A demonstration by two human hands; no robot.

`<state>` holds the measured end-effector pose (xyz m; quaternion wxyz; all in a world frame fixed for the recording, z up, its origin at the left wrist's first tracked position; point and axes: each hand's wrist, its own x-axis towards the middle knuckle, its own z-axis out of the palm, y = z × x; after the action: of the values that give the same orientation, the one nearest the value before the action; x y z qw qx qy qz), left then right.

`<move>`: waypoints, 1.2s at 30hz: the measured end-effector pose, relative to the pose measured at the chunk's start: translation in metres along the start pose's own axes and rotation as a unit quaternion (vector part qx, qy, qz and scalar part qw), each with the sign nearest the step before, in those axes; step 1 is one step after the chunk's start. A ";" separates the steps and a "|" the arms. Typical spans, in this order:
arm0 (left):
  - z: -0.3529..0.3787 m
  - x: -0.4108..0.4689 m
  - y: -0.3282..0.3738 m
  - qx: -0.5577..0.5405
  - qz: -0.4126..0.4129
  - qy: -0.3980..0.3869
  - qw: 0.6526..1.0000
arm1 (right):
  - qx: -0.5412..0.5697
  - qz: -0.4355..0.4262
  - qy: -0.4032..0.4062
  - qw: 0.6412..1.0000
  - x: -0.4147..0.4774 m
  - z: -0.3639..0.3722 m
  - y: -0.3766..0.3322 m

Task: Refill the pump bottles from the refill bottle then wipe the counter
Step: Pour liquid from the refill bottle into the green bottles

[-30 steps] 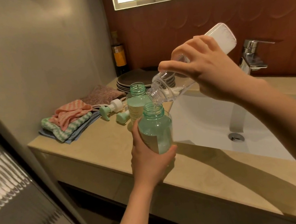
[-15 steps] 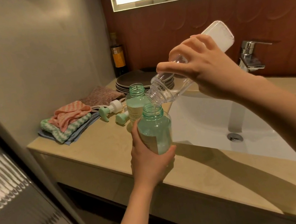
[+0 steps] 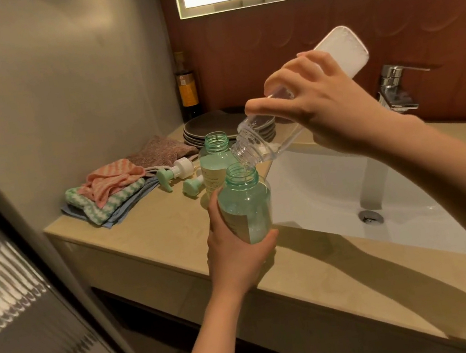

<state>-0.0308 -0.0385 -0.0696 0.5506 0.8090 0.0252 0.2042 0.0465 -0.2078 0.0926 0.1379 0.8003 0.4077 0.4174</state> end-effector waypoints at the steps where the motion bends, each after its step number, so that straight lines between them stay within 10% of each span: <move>1: 0.000 0.000 0.000 0.000 -0.001 0.000 1.000 | -0.002 -0.002 -0.001 1.000 0.001 -0.001 0.000; 36: 0.002 -0.001 -0.001 -0.006 -0.006 0.020 1.000 | -0.128 -0.212 -0.057 0.967 0.055 -0.049 -0.019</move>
<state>-0.0304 -0.0404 -0.0715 0.5561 0.8012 0.0396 0.2173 0.0152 -0.1595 0.1422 0.3476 0.6937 0.5023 0.3815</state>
